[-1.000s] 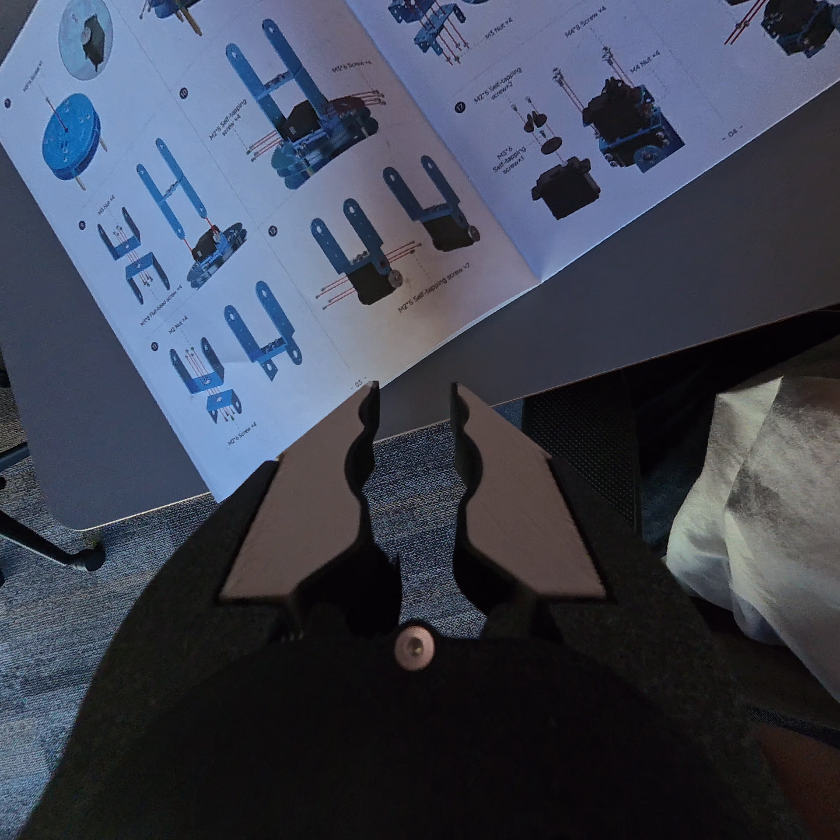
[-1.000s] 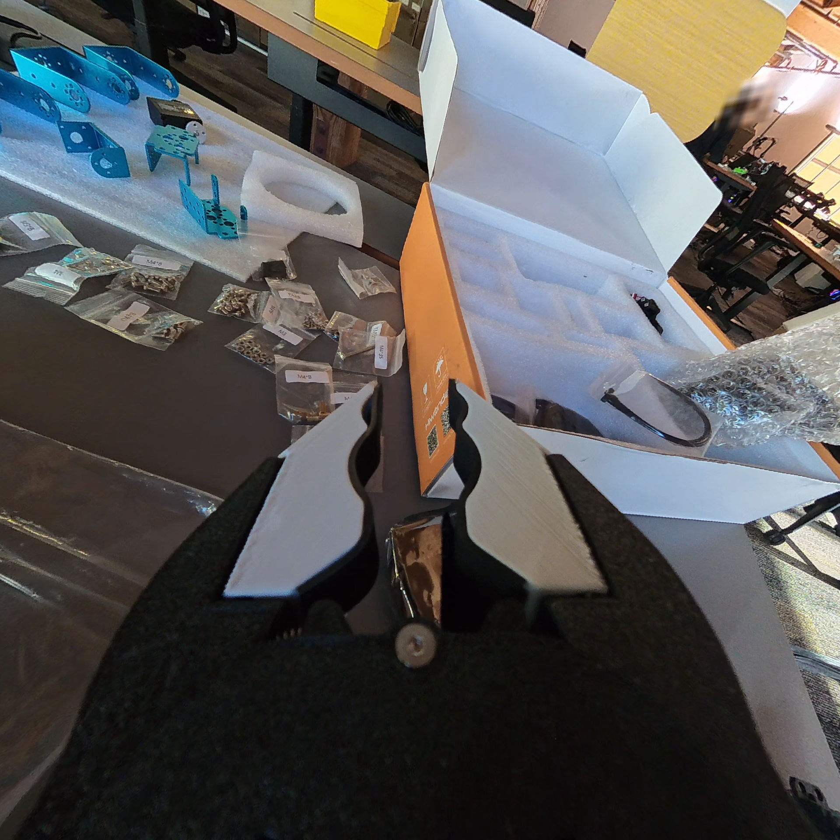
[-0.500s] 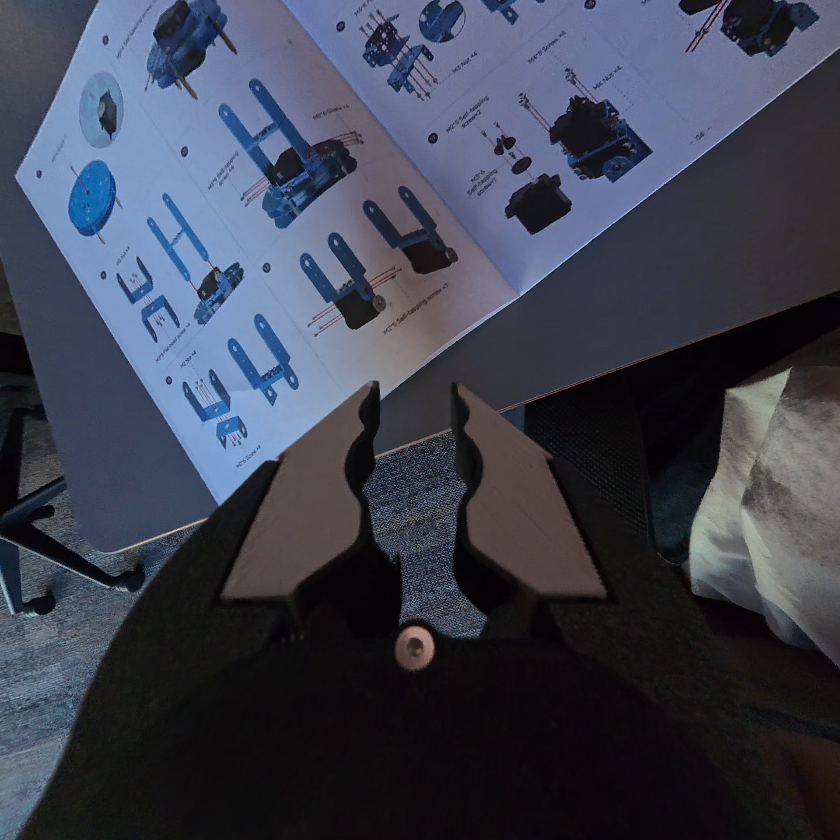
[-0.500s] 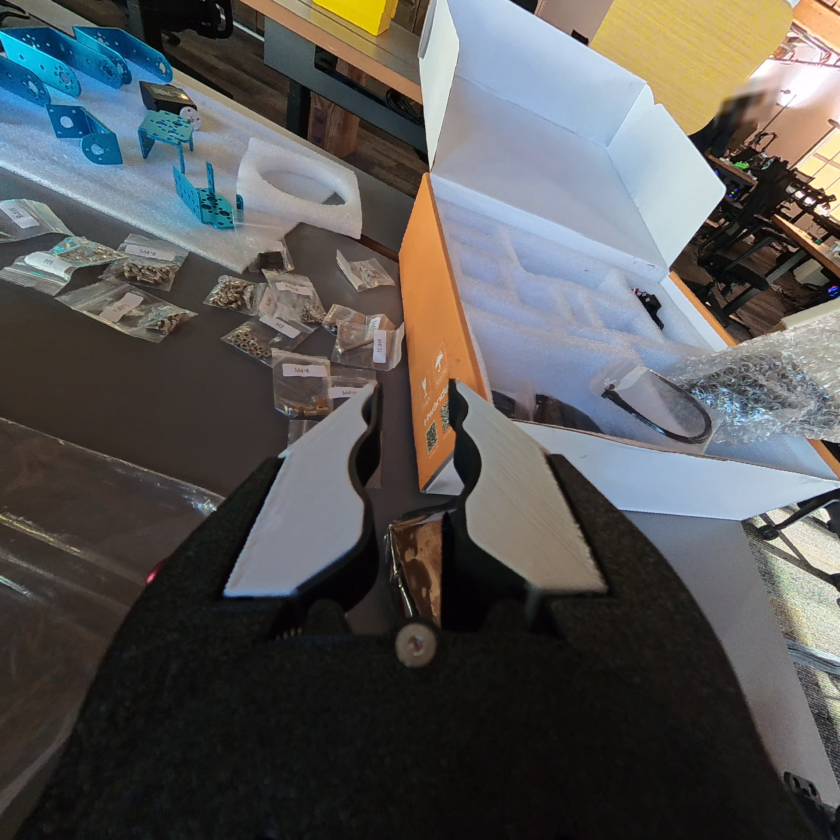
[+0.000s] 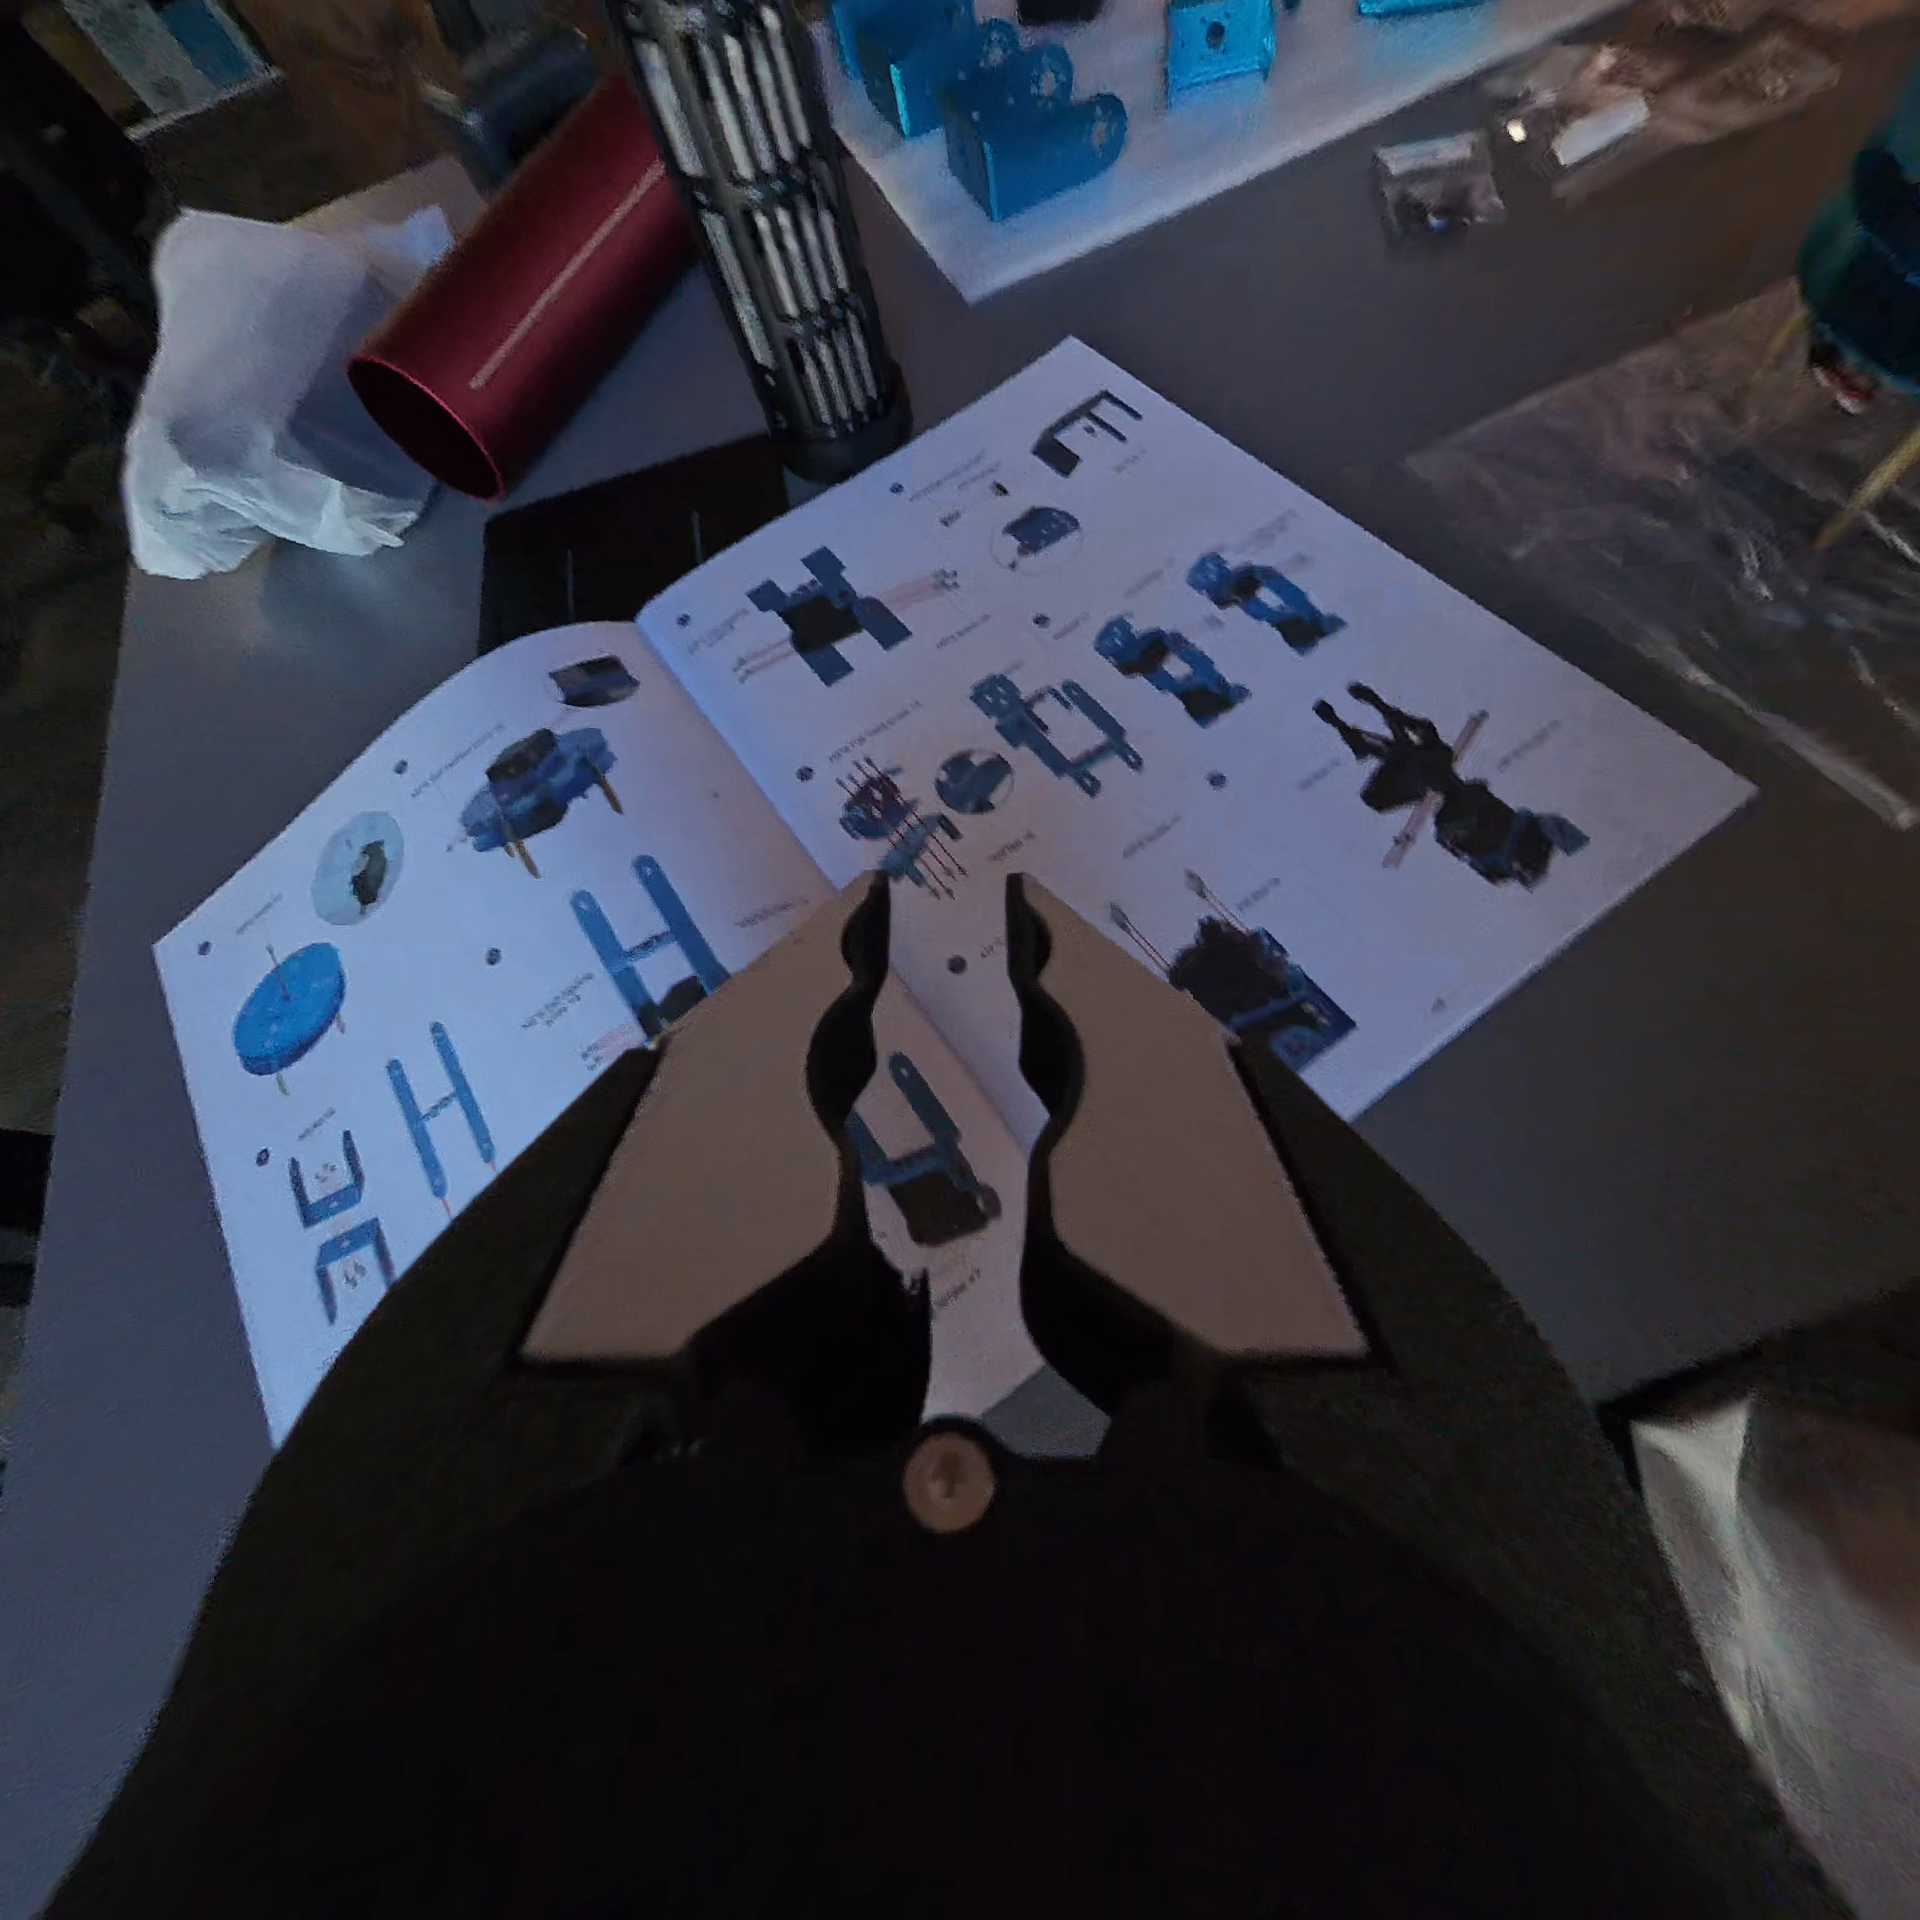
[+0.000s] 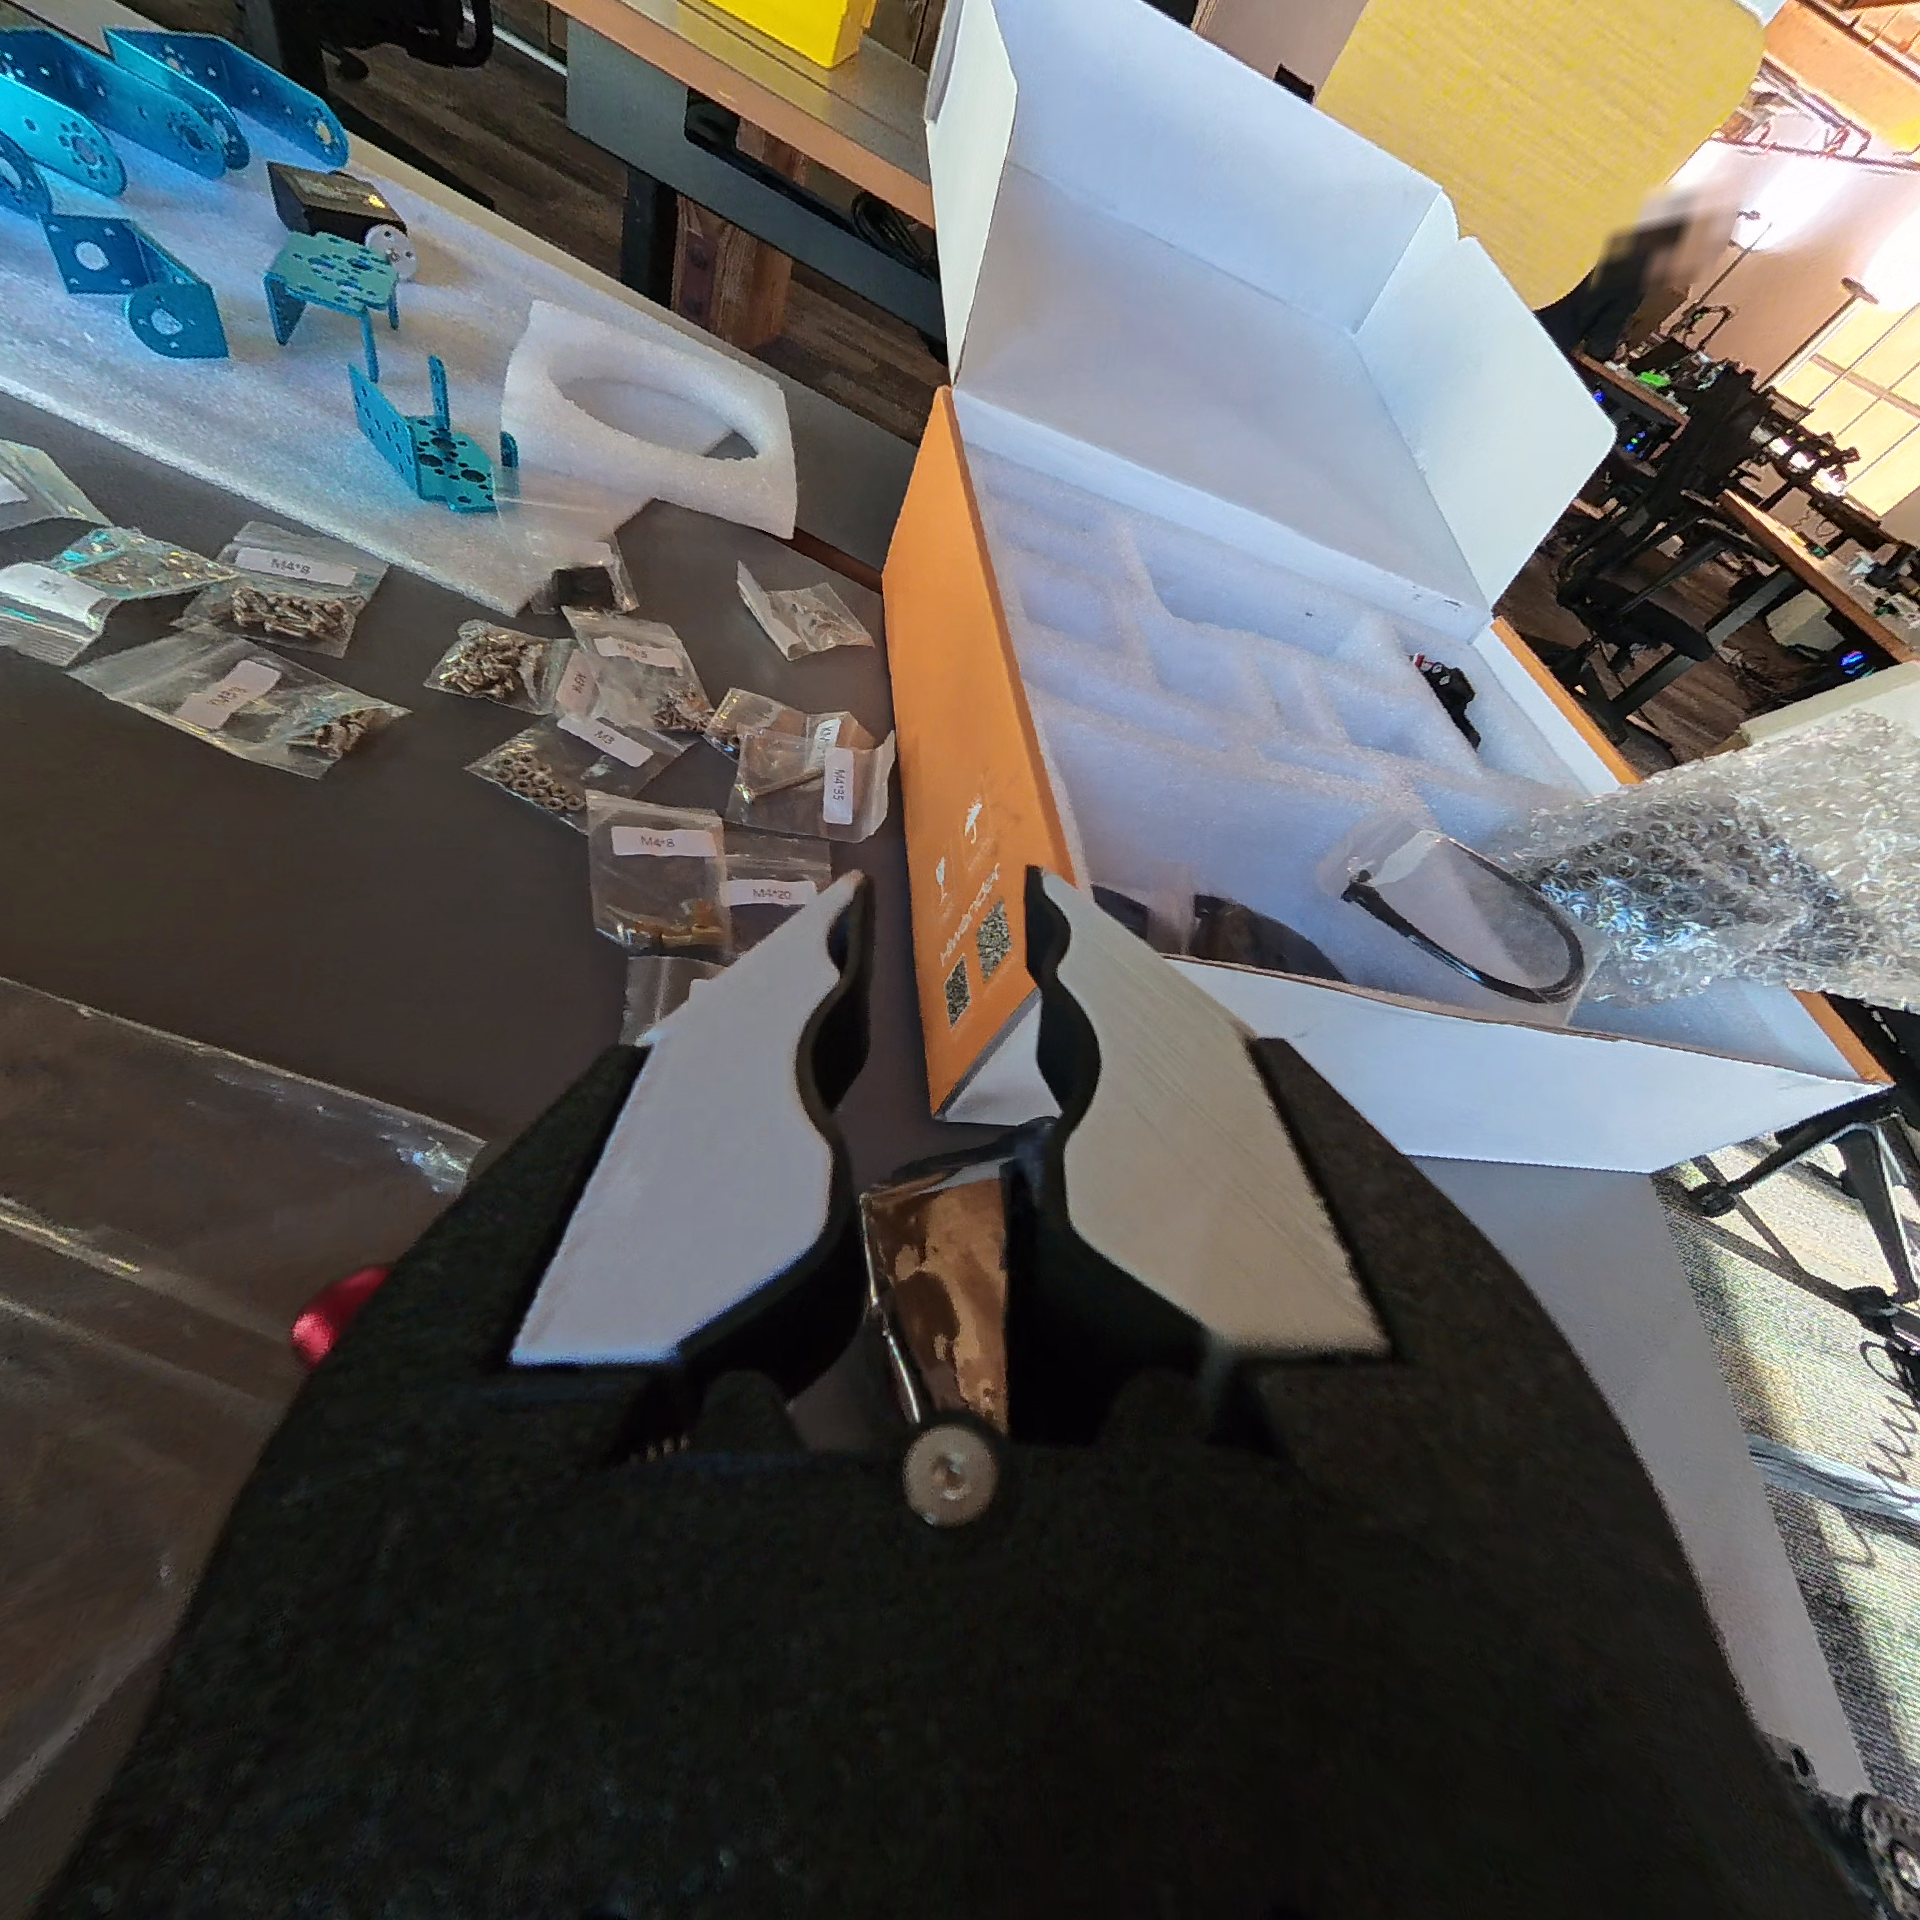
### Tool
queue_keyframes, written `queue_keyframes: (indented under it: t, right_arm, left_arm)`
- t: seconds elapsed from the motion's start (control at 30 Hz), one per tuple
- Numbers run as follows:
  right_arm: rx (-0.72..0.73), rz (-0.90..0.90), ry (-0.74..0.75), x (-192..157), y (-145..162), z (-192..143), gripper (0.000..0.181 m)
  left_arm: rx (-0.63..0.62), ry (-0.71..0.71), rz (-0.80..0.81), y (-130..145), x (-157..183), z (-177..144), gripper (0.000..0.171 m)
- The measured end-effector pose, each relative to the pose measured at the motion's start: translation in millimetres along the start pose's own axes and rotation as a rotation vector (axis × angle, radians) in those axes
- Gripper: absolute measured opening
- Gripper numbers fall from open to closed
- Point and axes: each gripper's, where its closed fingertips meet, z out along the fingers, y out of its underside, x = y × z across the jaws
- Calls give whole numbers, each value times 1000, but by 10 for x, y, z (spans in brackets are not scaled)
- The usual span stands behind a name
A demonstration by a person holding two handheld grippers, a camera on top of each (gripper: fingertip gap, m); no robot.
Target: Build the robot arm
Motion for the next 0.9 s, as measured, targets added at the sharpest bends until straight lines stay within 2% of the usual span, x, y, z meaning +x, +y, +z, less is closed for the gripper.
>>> queue_keyframes:
  t: [0.1,0.2,0.53,0.77,0.83,0.9]
  right_arm:
    - [-2,-3,8,23,3,-5,27]
    - [0,-10,29,70,-3,-19,27]
    - [1,27,102,288,14,-44,32]
    - [8,66,163,509,34,-104,32]
    - [9,81,172,551,52,-103,32]
    - [0,99,173,572,87,-82,33]
  left_arm:
    - [57,-76,-139,-171,-308,83,19]
    - [94,-114,-197,-222,-483,137,19]
    - [57,-148,-210,-226,-694,367,18]
    - [-47,-251,-226,44,-1044,254,19]
    - [-45,-214,-224,-2,-1069,236,18]
    - [6,-220,-259,-187,-1224,228,18]
